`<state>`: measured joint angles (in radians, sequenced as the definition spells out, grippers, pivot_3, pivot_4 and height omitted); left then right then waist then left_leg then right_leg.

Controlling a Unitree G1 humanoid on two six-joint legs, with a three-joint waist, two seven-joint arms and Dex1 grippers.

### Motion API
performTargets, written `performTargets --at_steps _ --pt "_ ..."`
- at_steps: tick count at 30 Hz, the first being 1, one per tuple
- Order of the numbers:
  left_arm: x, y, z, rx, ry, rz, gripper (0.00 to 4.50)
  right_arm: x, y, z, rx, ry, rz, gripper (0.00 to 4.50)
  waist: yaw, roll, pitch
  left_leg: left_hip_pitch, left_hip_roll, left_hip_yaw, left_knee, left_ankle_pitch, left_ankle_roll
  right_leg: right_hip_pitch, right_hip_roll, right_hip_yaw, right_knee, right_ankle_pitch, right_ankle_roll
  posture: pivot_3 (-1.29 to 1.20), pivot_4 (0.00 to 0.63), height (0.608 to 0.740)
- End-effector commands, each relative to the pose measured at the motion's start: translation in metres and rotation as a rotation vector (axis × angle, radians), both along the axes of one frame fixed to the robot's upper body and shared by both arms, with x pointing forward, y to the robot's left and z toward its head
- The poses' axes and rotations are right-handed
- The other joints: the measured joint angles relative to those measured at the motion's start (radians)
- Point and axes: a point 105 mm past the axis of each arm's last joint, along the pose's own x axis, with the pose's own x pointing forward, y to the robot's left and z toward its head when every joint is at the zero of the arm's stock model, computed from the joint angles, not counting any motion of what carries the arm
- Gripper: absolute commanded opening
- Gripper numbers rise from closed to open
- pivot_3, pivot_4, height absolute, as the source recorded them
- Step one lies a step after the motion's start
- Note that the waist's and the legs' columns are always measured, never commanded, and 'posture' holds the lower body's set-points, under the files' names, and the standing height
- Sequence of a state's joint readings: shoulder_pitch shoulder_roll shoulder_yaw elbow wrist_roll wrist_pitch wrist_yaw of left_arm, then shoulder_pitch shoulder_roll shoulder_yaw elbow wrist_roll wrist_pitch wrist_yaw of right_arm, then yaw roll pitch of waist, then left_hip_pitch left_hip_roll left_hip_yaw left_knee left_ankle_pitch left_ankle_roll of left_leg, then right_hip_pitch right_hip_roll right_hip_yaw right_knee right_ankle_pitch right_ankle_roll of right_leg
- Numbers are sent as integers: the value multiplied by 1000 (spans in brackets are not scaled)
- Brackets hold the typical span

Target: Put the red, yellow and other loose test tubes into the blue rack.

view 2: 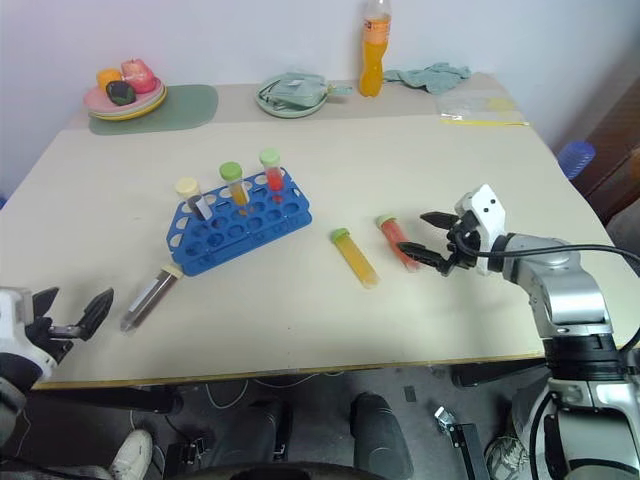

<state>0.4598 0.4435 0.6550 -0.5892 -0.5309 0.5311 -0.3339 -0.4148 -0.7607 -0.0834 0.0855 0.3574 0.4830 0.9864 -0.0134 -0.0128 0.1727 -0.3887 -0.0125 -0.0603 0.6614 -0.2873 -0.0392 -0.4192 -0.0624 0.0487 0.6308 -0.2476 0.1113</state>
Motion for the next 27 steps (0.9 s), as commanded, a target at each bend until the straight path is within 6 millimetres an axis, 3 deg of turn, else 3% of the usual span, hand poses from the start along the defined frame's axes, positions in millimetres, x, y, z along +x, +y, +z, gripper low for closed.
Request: performTargets --at_steps 1,8,14,23,27 --pt "-3 -3 12 44 -46 6 4359 2 0 11 -17 -28 15 4425 1 0 0 0 0 0 0 0 0 0 0 0 0 0 0 0 150 740" --pt "-6 -7 12 37 -50 6 4359 6 6 10 -21 -22 28 4425 1 0 0 0 0 0 1 0 0 0 0 0 0 -1 -3 0 150 740" --pt "9 -15 22 36 -92 -56 4359 5 12 10 0 -11 11 4425 0 0 0 0 0 0 1 0 0 1 0 0 0 -1 -3 0 150 740" --pt "36 -62 21 -49 -123 -264 4359 -1 11 25 43 -12 -80 4425 3 0 0 0 0 0 1 0 0 1 0 0 0 0 0 0 150 740" --pt "48 -74 21 -57 -128 -325 4359 -3 6 25 -10 -5 -133 4425 1 0 0 0 -1 0 1 0 0 1 0 0 0 0 0 0 150 740"
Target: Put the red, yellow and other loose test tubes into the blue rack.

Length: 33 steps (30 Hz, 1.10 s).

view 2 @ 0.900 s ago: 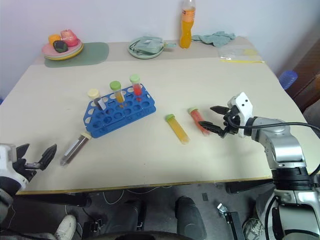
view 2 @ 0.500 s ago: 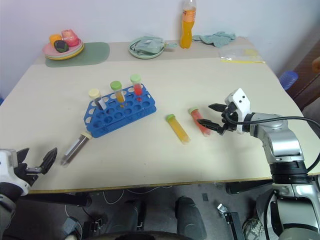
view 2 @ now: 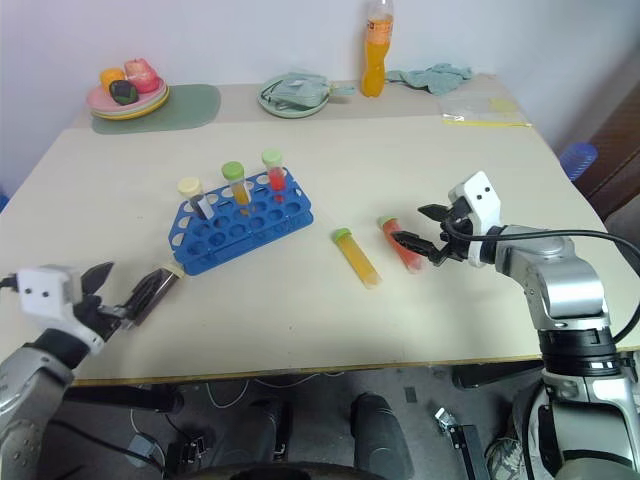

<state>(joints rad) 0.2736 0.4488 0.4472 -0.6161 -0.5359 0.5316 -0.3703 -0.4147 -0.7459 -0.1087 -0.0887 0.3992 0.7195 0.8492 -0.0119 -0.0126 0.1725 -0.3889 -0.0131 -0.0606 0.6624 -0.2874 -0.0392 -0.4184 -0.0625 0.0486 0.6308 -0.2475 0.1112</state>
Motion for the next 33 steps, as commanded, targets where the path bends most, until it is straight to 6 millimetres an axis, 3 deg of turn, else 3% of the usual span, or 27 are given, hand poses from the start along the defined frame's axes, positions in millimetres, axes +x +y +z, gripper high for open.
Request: performTargets --at_steps 1,5,9,15,20,28,31,33 --pt "6 -12 7 6 -26 -69 4359 0 -5 14 -51 -37 -55 4425 -2 0 0 0 0 0 0 0 0 0 0 0 0 0 0 0 150 740" --pt "13 -41 7 29 -30 -222 4359 4 3 19 -81 8 -76 4425 -4 1 0 0 0 0 0 0 0 0 0 0 0 0 0 0 150 740" --pt "17 -76 2 38 -27 -392 4359 18 16 18 -62 196 -166 4425 -7 1 0 0 0 0 0 0 0 -1 0 0 1 0 0 0 150 740" --pt "18 -130 -5 36 -35 -626 4359 43 29 20 -165 463 -339 4425 -3 1 0 -1 0 0 0 0 0 -2 0 0 1 0 -1 0 150 740" --pt "8 -148 -8 23 -37 -708 4359 49 37 16 -264 561 -361 4425 -2 1 0 -3 -1 0 -1 0 1 -5 -1 0 1 1 -1 0 150 740" --pt "-5 -158 -18 8 -18 -741 4359 55 35 -1 -372 610 -390 4425 -6 2 1 -3 -1 1 -1 -1 1 -6 -1 0 1 1 0 0 150 740" --pt "-5 -162 -16 1 -24 -736 4500 59 35 -3 -401 593 -374 3631 -7 2 1 -3 -1 1 -1 -1 1 -6 -1 0 1 1 0 0 150 740" --pt "-5 -163 -15 0 -26 -735 4500 59 36 -4 -409 594 -365 2640 -7 2 1 -3 -1 1 -1 -1 1 -6 0 0 1 1 0 0 150 740"
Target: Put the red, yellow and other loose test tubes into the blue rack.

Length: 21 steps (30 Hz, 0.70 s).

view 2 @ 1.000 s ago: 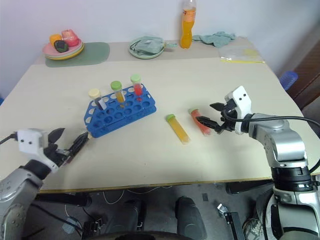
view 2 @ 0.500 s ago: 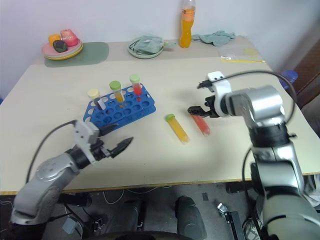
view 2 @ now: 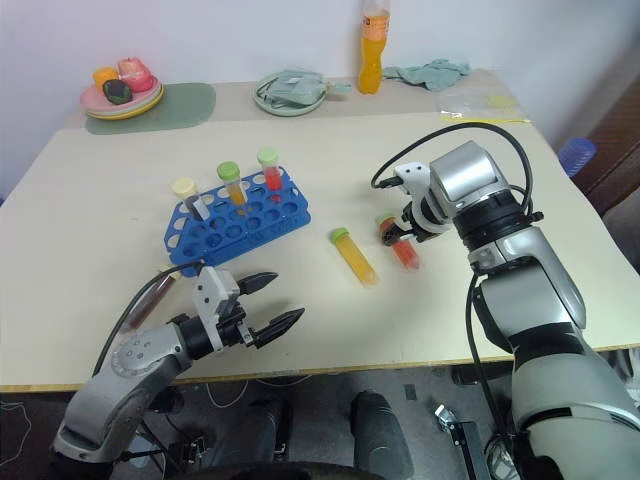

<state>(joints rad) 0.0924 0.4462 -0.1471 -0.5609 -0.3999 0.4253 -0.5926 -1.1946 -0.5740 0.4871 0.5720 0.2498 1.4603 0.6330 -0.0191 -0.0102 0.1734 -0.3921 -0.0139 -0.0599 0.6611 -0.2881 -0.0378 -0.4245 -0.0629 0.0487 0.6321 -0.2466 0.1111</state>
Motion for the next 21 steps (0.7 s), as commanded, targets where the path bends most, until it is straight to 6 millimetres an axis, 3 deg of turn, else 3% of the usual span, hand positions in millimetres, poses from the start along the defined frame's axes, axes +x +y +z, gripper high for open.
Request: performTargets --at_steps 1,4,8,10,12,14,18,21 --pt "-3 -5 13 -10 -54 -12 4500 5 6 14 -6 -41 38 2105 0 0 0 0 0 0 0 0 0 0 0 0 0 0 0 0 150 740" --pt "-2 -3 15 -6 -57 -1 4500 0 12 21 17 -35 84 805 1 0 0 0 0 0 0 0 0 0 0 0 0 0 0 0 150 740" --pt "-1 5 12 7 -55 37 4500 -10 26 44 101 -133 246 805 2 3 2 0 0 0 0 0 0 0 0 0 0 0 0 0 150 740" --pt "1 16 9 13 -54 88 4500 -15 44 66 195 -319 416 805 3 3 2 0 0 -1 0 0 0 0 0 0 -1 0 0 0 150 740" --pt "4 31 6 23 -52 159 4500 -22 65 98 324 -616 573 805 4 2 1 0 0 -1 0 0 1 0 0 -1 -1 0 0 0 150 740" --pt "7 43 5 29 -62 225 4500 -30 75 111 443 -754 594 805 -1 3 2 0 1 0 0 -1 1 0 1 -1 -1 0 1 0 150 740" --pt "25 89 18 -26 -142 504 4500 -58 129 112 740 -940 633 805 -2 3 2 1 4 0 1 -1 1 0 4 0 2 0 0 0 150 740" --pt "31 107 29 -44 -193 613 4500 -47 159 103 828 -1049 482 805 -1 3 2 1 5 -1 1 0 0 0 5 0 3 0 -1 0 150 740"
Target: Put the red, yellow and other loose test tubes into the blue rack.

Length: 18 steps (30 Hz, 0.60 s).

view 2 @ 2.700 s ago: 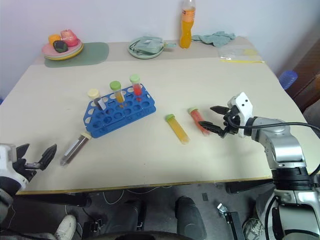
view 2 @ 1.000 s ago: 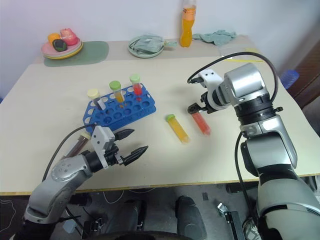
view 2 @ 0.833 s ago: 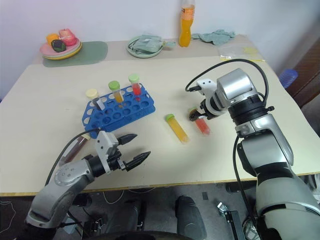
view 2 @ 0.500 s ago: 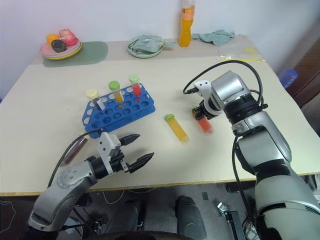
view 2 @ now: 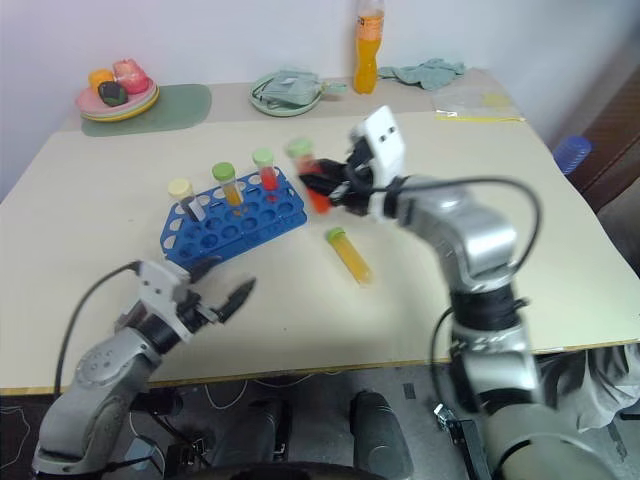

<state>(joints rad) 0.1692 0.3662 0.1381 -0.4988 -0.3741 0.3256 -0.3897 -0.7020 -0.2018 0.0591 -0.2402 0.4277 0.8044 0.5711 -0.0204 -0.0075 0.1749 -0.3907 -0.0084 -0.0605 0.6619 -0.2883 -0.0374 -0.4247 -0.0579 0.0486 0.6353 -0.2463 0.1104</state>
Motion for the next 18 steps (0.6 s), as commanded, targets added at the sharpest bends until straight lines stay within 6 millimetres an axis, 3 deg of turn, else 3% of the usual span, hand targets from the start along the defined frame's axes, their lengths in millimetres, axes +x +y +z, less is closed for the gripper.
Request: performTargets --at_steps 1,6,10,18 --pt "4 19 21 11 -101 107 4500 11 19 10 145 -115 -146 805 1 0 0 0 0 0 0 0 -1 0 0 0 0 0 0 0 150 740" --pt "3 23 27 41 -108 111 4500 33 38 -2 231 -101 -240 805 6 -1 -1 0 -3 0 0 1 -3 0 -3 0 0 1 -1 0 150 740" --pt "0 23 34 49 -115 111 4500 47 40 -14 221 -102 -287 805 0 -1 -1 0 -2 0 0 1 -3 0 -2 0 0 1 -1 0 150 740" --pt "-3 14 38 46 -106 93 4500 58 43 -35 197 -70 -313 805 -8 -1 0 0 -1 0 -1 1 -3 0 -1 0 0 1 -1 0 150 740"
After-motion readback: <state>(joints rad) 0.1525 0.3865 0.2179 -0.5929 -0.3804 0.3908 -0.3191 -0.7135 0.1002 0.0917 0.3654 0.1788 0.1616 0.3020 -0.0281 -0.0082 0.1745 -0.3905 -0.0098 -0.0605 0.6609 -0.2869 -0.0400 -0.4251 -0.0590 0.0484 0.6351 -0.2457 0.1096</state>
